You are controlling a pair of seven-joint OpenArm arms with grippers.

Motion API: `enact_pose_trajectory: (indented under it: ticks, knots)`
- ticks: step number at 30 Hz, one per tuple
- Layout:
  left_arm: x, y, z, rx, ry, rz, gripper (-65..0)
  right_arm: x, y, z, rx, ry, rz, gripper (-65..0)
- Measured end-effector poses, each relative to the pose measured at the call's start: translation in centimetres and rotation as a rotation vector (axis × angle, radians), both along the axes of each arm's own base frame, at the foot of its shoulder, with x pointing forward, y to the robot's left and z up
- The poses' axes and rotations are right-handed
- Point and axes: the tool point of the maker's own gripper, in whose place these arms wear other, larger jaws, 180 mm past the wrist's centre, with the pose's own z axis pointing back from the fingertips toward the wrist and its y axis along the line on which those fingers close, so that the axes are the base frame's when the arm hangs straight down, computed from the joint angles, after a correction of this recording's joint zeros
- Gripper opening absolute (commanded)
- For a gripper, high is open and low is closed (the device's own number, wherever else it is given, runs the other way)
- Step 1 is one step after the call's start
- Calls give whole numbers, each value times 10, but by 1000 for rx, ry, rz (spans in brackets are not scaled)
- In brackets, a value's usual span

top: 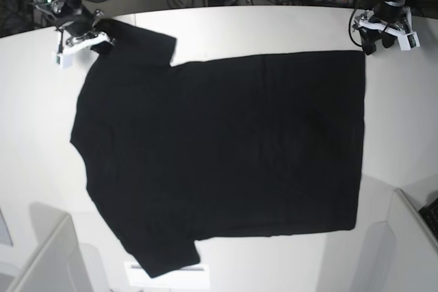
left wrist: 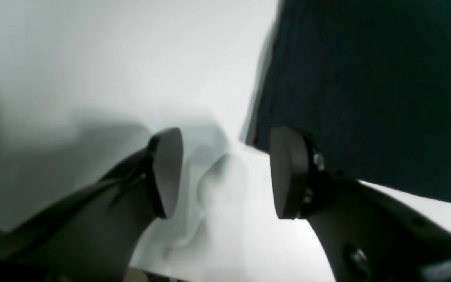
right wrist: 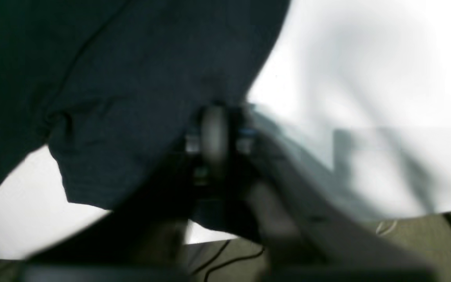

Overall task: Fold the T-shirt properly
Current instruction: 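Move both grippers down to the shirt's shoulder corners and grasp them, then lift the shoulder corners and pull them toward the robot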

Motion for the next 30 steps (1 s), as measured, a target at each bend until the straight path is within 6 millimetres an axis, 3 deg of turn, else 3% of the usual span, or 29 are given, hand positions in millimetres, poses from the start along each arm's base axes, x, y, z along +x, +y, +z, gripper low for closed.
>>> enact_pose_trajectory:
  ticks: [3,8,15,17,19,23,30]
  knots:
    - [1,-2,-8,-31,36,8,-285,0,0,0,1,0,0,-650]
    - [21,-13,-14,-147,-21,37,-181,0,2,0,3,-1,2,-650]
    - [39,-35,-21,-194,-50,-16,-217,0,1,0,3,-1,2,-650]
    - [43,-40,-22,-205,-52,-27,-263,0,0,0,0,0,3,-650]
    - [47,-44,-23,-214,-49,-35,-364,0,1,0,1,1,3,-650]
    - [42,-46,-28,-222,-25,-32,-650,0,0,0,-1,1,4,-650]
    - [38,-45,-29,-220,-9,-36,-650,-7,-2,2,-19,12,11,-650]
